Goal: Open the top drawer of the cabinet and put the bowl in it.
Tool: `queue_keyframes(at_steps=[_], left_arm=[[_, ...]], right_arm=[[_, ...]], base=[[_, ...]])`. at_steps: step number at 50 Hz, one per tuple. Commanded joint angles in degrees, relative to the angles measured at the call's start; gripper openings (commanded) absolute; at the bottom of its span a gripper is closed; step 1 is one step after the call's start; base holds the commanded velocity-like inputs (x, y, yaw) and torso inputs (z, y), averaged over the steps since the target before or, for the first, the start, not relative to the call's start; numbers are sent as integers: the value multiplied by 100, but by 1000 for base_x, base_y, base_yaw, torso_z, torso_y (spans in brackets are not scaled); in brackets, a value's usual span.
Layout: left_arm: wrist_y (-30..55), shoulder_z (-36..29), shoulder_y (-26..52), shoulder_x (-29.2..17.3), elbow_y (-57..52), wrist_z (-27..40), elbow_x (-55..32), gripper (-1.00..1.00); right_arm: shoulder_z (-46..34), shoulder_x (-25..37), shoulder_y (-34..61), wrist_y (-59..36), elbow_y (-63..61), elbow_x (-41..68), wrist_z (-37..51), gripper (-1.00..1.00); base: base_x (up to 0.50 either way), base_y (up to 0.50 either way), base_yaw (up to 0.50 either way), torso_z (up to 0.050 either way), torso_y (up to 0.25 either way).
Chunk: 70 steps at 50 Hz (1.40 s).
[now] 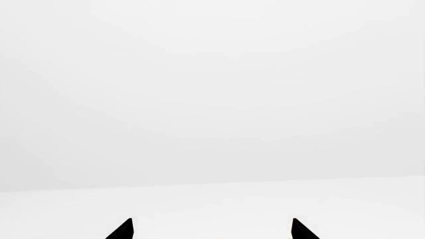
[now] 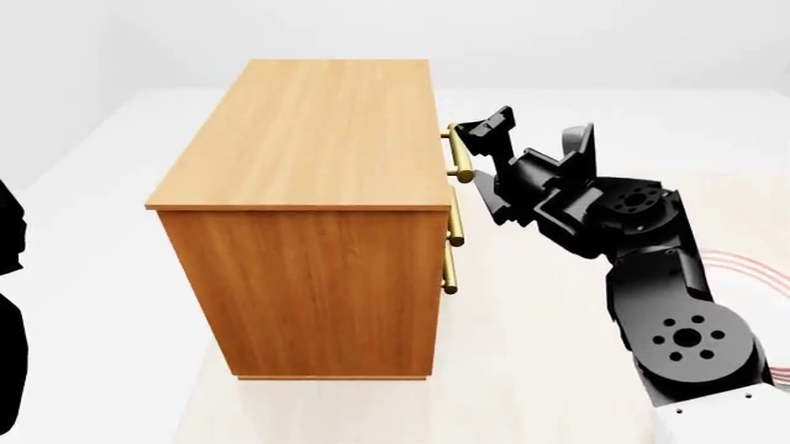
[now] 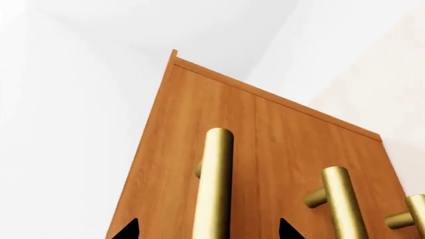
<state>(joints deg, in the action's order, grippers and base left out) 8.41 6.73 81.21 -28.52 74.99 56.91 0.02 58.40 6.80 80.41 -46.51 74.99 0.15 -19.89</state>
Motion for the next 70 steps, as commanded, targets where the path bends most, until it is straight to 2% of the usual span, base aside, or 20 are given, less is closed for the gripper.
queue_keyframes(at_steps=[1,33,34,49,70], left_arm=[[-3,-4,3,-4,0,-16,-6,100],[-25,64,2,0,0,-46,-4,100],[-27,65,2,0,0,-44,-4,100],[-35,80,6,1,0,-57,-3,100],[-31,98,12,-1,0,-72,-8,100]], right_arm=[[-14,-83,-57,-99,0,-21,-100,100],[-234,-182,-165,-158,0,-37,-270,100],[-251,-184,-157,-138,0,-40,-253,-100],[-269,-100,-128,-145,0,0,-203,-100],[-205,330,-5,-195,0,-11,-375,-100]], base=[[0,0,0,0,0],[0,0,0,0,0],[0,0,0,0,0],[0,0,0,0,0],[0,0,0,0,0]])
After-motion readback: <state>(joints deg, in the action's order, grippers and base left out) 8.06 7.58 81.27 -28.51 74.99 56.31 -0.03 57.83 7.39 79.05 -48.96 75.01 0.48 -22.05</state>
